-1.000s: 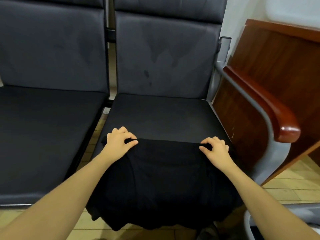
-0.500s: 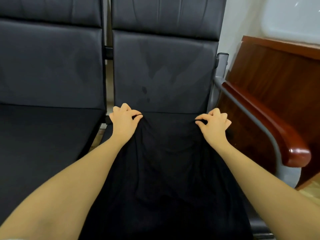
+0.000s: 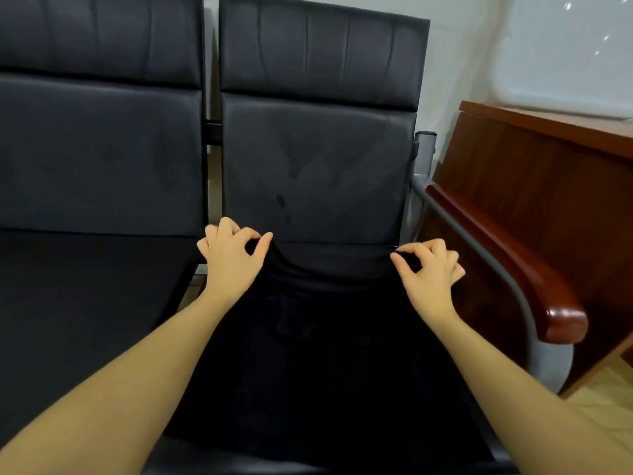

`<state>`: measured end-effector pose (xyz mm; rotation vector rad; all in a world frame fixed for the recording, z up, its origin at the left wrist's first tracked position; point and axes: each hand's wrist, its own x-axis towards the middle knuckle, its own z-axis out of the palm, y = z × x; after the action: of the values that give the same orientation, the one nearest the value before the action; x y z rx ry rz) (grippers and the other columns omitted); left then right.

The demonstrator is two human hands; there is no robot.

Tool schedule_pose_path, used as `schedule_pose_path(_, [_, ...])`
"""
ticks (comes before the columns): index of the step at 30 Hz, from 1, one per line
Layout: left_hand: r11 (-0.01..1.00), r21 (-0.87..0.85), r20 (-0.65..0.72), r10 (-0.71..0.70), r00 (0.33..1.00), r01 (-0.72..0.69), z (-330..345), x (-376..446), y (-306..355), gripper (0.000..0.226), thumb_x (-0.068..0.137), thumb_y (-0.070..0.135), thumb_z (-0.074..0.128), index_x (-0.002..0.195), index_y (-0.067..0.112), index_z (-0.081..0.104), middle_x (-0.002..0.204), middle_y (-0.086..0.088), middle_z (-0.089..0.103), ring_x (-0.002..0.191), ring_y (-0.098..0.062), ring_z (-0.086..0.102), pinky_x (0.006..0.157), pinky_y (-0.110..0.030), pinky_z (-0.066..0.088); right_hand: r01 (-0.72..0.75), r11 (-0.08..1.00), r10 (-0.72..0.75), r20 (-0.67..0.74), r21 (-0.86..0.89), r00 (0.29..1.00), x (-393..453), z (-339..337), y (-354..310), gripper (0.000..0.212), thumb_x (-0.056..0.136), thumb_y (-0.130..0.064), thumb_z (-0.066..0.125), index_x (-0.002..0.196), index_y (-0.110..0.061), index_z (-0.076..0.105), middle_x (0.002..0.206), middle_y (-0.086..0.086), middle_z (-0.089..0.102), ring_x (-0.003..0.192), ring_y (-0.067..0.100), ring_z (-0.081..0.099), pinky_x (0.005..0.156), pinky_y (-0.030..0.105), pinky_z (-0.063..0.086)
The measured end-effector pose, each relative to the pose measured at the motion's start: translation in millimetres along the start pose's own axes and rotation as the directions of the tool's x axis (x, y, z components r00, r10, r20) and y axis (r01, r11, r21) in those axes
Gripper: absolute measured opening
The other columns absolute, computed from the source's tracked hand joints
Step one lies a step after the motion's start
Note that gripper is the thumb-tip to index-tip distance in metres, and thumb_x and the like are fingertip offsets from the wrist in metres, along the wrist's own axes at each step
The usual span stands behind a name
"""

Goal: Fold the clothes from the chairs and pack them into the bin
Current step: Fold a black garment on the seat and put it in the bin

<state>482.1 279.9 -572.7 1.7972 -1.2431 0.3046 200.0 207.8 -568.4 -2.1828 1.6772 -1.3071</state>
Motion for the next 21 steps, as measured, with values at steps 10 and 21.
schedule_pose_path(10, [0.992, -0.041, 0.054, -0.115, 0.992, 0.117, -64, -92, 2, 0.032, 0.093, 0.035, 0.055, 0.08, 0.009, 0.069, 0.091, -0.003, 0.046, 0.097, -0.022, 0.037, 0.09, -0.032, 0.018, -0.151, 0.972, 0.129, 0.129, 0.18, 0.983, -103, -62, -8, 0.005, 0.089, -0.033, 0.063, 0.089, -0.031, 0.067, 0.098, -0.009, 0.047, 0.104, 0.01, 0.033, 0.093, 0.026, 0.012])
schedule_pose_path(21, [0.998, 0.066, 0.186, -0.016, 0.982, 0.004, -84, -195, -26, 0.046, 0.087, 0.05, 0.041, 0.08, 0.016, 0.072, 0.077, 0.003, 0.045, 0.08, -0.019, 0.042, 0.075, -0.036, 0.027, -0.178, 0.983, 0.186, 0.3, -0.053, 0.936, -188, -68, 15, 0.018, 0.094, -0.041, 0.053, 0.092, -0.03, 0.067, 0.099, -0.012, 0.049, 0.11, 0.013, 0.033, 0.097, 0.031, 0.013])
